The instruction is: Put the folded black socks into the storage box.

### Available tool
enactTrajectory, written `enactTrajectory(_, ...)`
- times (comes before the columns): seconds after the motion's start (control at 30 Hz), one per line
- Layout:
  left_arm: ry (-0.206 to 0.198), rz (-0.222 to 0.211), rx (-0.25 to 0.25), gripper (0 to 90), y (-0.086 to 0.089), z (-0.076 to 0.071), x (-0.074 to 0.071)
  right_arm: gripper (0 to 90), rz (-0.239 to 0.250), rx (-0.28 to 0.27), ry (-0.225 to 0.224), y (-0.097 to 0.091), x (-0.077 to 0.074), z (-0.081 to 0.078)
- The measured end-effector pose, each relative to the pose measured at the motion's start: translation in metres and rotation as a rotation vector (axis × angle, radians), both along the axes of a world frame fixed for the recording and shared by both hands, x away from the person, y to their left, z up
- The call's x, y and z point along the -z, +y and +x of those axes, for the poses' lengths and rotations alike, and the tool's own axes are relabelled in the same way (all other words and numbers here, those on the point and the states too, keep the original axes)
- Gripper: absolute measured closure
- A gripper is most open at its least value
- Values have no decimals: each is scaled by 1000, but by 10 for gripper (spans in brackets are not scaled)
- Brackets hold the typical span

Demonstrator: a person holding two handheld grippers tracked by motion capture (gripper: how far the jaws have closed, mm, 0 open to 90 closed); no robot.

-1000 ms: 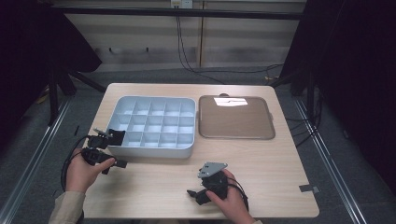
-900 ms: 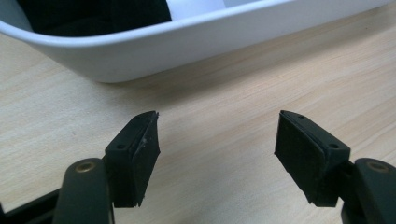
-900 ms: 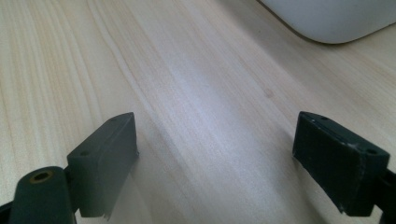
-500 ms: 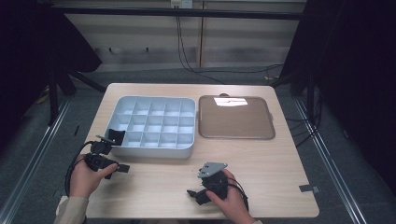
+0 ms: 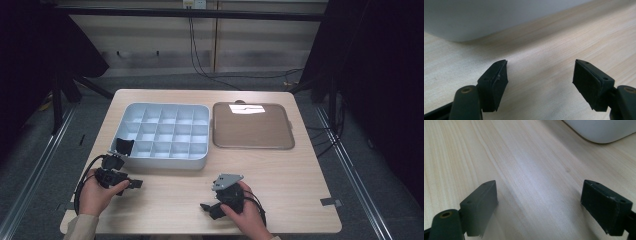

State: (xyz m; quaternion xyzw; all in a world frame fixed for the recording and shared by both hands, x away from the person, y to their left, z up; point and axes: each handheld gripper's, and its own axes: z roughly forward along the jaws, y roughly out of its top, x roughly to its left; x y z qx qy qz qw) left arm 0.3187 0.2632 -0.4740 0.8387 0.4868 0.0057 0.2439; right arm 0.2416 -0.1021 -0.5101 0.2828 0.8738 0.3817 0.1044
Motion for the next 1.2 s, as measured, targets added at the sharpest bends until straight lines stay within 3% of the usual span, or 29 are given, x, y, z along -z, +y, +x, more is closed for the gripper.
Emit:
enactTrajectory(0.1, -14, -3, 4, 271, -1, -2, 3, 134, 0, 0, 0, 0, 0, 0)
enactTrajectory(0.4, -111, -12, 37, 208, 0, -9, 9, 134, 0, 0, 0, 0, 0, 0)
enactTrajectory(0.43, -146, -12, 43, 205, 0, -13, 11, 134, 0, 0, 0, 0, 0, 0)
enactTrajectory(0.47, -146, -12, 43, 205, 0, -13, 11, 134, 0, 0, 0, 0, 0, 0)
enactTrajectory(0.6, -234, -1, 59, 204, 0, -20, 17, 134, 0, 1, 1, 0, 0, 0)
enactTrajectory(0.77, -266, -12, 68, 180, 1, -25, 20, 134, 0, 1, 1, 0, 0, 0)
enactTrajectory(0.93, -283, -49, 63, 166, 5, -26, 22, 134, 0, -1, -1, 0, 0, 0)
enactTrajectory(1.07, -307, -30, 79, 165, 3, -29, 24, 134, 0, 0, 0, 0, 0, 0)
enactTrajectory(1.2, -303, -49, 73, 163, 5, -29, 24, 134, 0, 0, 0, 0, 0, 0)
